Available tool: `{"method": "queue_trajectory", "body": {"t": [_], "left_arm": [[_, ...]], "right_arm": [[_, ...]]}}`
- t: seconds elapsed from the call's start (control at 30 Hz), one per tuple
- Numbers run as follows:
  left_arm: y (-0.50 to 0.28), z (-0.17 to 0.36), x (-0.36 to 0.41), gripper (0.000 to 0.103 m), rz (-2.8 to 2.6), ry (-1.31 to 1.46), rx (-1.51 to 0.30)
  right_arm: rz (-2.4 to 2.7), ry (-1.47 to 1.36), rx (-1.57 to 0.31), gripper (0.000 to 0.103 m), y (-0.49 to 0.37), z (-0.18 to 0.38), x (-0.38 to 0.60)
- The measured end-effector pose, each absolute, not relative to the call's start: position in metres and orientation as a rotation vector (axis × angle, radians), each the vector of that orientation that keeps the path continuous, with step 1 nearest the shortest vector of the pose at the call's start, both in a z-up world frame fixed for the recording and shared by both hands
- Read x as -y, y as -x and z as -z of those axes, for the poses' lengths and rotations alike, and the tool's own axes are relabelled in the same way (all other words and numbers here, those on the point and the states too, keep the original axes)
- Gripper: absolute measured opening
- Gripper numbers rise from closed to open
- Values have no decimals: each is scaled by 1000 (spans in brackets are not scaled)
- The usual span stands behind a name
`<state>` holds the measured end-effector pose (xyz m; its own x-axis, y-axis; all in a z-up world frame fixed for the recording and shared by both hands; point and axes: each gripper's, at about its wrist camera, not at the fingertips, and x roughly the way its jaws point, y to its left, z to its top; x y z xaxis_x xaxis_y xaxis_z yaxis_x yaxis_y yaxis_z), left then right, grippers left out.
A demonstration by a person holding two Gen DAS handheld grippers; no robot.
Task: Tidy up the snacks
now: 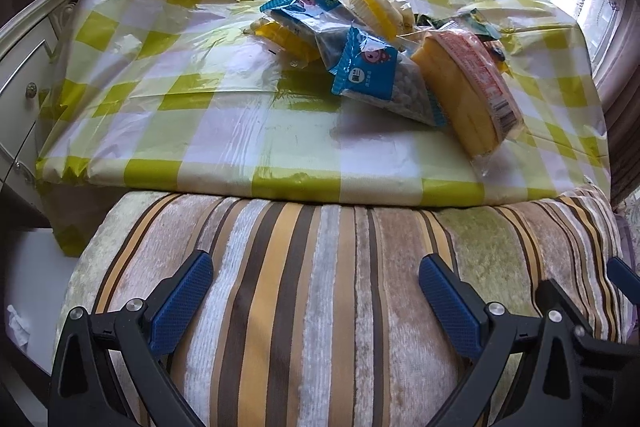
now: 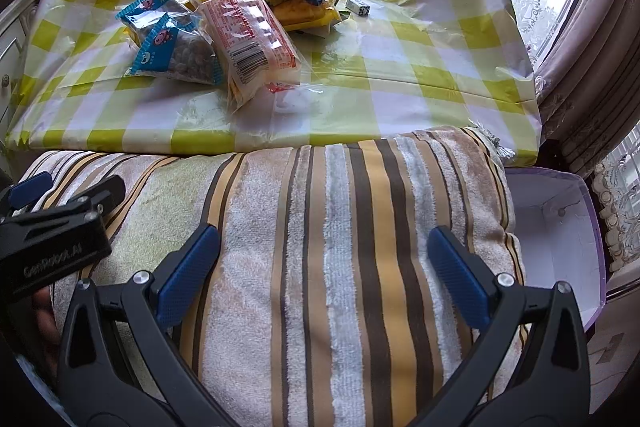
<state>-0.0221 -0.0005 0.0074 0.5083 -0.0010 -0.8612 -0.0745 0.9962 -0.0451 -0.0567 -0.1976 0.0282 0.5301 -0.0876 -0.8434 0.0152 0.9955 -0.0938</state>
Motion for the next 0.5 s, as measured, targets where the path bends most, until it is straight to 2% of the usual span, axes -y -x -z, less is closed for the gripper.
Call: {"method": "queue_trajectory", "body": {"t": [0.5], "left_arm": [[41, -11, 4, 103, -56, 55, -978]], "right_arm": [[41, 118, -1020, 103, 29, -21, 193]]}}
